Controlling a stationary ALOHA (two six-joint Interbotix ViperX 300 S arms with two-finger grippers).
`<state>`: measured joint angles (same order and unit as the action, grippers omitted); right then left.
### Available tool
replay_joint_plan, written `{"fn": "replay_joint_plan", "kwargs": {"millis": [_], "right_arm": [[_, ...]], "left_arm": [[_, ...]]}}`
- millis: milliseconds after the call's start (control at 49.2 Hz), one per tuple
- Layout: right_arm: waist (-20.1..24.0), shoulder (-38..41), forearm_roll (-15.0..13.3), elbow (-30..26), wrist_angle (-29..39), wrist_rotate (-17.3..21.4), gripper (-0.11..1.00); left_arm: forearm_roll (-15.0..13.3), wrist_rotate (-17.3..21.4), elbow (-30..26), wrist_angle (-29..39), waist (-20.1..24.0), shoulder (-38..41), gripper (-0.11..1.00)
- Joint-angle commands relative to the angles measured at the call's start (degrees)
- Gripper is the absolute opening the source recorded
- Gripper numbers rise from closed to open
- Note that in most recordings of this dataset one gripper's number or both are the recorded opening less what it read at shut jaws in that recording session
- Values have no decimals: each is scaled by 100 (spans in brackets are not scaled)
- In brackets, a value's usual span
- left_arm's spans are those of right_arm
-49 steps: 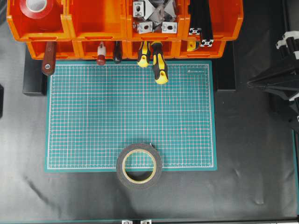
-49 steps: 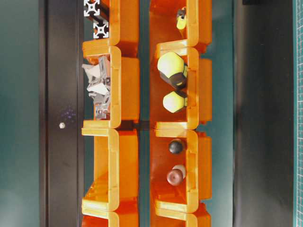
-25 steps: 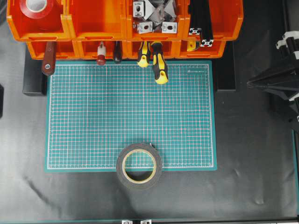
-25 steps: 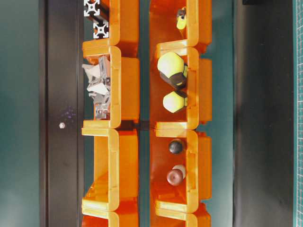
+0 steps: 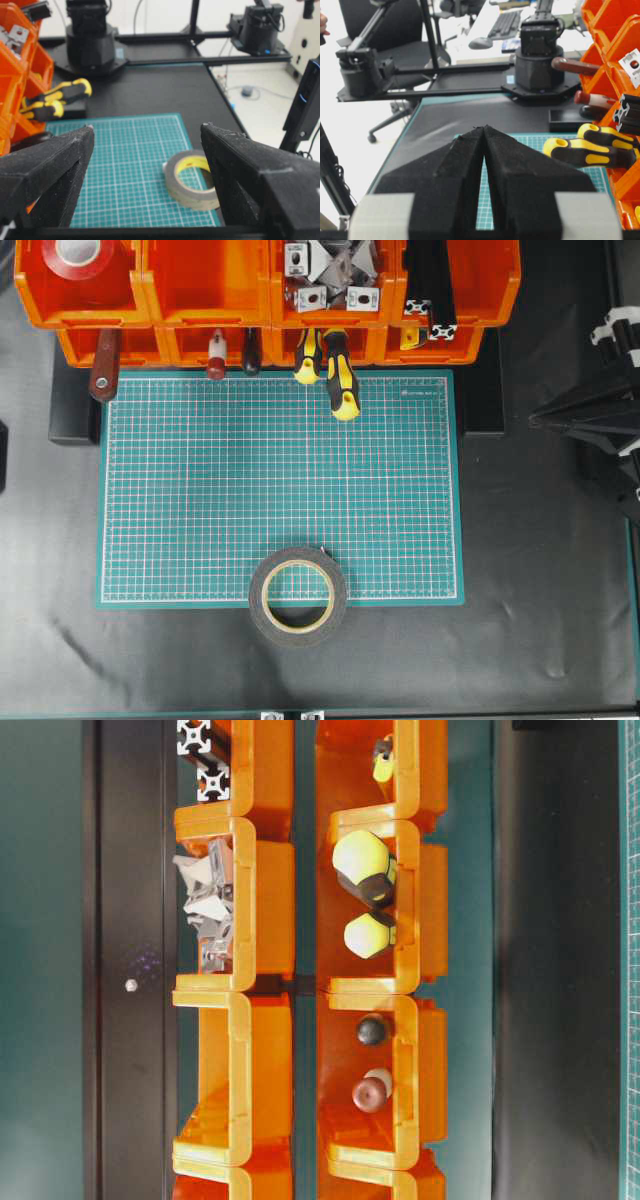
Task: Pick foam from container rack with left arm.
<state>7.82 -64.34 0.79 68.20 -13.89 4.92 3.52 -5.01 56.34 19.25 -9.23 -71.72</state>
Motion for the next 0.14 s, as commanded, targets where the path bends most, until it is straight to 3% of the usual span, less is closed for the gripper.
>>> {"fn": "replay_joint_plan", "kwargs": {"millis": [0, 122], "right_arm": [[0, 62, -9, -70, -79, 9, 0], [9, 62, -9, -70, -53, 9, 0]], "left_arm": [[9, -18, -62, -26, 0, 26, 83], [18, 0, -53, -35, 0, 35, 83]]}}
